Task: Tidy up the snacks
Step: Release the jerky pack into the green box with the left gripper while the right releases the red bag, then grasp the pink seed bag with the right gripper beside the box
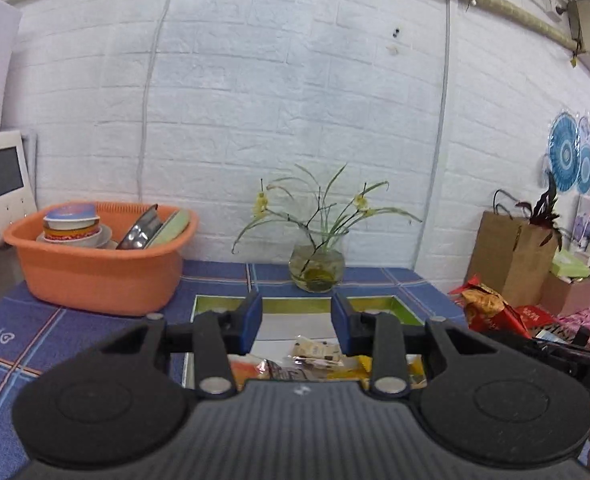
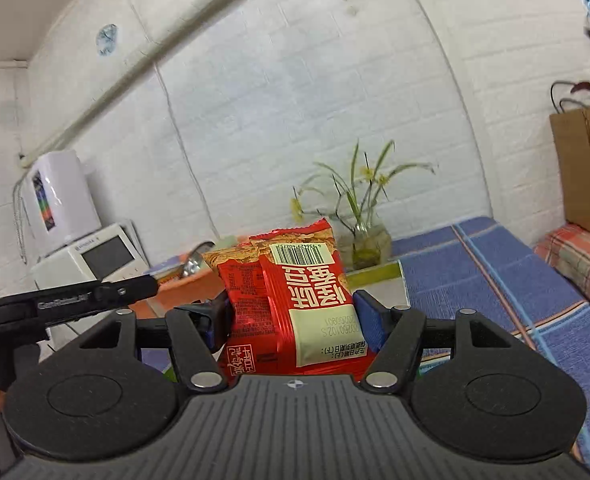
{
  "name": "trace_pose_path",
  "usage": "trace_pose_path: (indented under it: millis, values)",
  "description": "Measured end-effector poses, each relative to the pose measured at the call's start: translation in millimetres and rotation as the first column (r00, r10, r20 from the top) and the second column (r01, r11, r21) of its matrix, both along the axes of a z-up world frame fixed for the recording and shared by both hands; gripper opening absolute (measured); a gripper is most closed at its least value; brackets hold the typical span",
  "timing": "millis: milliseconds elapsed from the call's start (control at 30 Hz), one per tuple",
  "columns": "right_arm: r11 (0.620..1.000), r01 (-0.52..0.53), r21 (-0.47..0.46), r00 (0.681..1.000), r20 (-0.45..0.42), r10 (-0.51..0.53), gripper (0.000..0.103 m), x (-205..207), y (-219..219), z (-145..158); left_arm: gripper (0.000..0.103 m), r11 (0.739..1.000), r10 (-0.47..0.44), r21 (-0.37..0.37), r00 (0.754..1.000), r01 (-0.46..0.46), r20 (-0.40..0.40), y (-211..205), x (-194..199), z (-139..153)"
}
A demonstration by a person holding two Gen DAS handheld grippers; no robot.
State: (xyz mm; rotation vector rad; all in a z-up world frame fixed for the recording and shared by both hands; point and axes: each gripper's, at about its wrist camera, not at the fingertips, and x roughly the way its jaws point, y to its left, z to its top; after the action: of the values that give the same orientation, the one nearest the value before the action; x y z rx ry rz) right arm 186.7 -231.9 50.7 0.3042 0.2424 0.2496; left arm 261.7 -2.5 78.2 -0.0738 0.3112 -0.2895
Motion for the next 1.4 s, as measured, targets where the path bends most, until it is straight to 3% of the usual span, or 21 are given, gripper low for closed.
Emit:
trace_pose_path:
  millis: [200, 333, 433, 567, 667, 767, 867, 967, 1033, 1167, 1333, 1400]
  values:
    - [0.998, 0.022, -0.063, 0.997, -0.072, -0.026, 0.103, 33, 8, -27, 0.033, 0.998, -0.025, -0.052, 0.993, 0.019, -0.117, 4, 35, -41]
    - [0.994, 0.025, -0.110, 0.998, -0.054, -0.032, 0.103, 47, 16, -35, 0.033, 0.999, -0.032, -0.035, 0.987, 0.027, -0.160, 8, 40, -45]
    - [0.981, 0.009, -0.193, 0.997, -0.073, -0.023, 0.103, 53, 25, -34, 0.056, 1.000, -0.024, 0.011, 0.989, 0.026, -0.147, 10, 32, -40]
    - [0.972, 0.058, -0.228, 0.998, 0.029, -0.052, 0.103, 27, 28, -26, 0.064, 0.998, -0.029, 0.059, 0.989, 0.038, -0.142, 17, 10, -32]
    - [0.989, -0.077, -0.127, 0.997, 0.009, 0.079, 0.103, 10, 19, -18, 0.066, 0.996, -0.013, 0.081, 0.986, 0.027, -0.164, 25, -5, -32]
    - [0.969, -0.230, 0.088, 0.967, -0.088, 0.238, 0.103, 5, 15, -16, 0.069, 0.996, 0.002, 0.084, 0.979, 0.016, -0.205, 35, -22, -47]
    - [0.896, -0.299, 0.329, 0.894, -0.233, 0.383, 0.103, 17, 22, -26, 0.069, 0.996, -0.032, 0.075, 0.963, 0.054, -0.266, 37, -29, -66]
    - [0.852, -0.289, 0.436, 0.822, -0.343, 0.455, 0.103, 30, 42, -36, 0.069, 0.990, -0.084, 0.082, 0.949, 0.114, -0.302, 30, -29, -78]
    - [0.873, -0.275, 0.404, 0.806, -0.399, 0.438, 0.103, 37, 58, -38, 0.070, 0.988, -0.103, 0.079, 0.945, 0.134, -0.311, 25, -26, -83]
    - [0.941, -0.236, 0.242, 0.778, -0.534, 0.333, 0.103, 56, 91, -43, 0.070, 0.986, -0.131, 0.053, 0.931, 0.159, -0.341, 22, -22, -94]
    - [0.943, -0.328, 0.055, 0.725, -0.625, 0.289, 0.103, 74, 135, -44, 0.069, 0.991, -0.123, -0.002, 0.924, 0.131, -0.363, 30, -19, -104]
    - [0.935, -0.355, -0.023, 0.736, -0.623, 0.264, 0.103, 74, 148, -43, 0.066, 0.993, -0.115, -0.009, 0.927, 0.120, -0.357, 31, -19, -106]
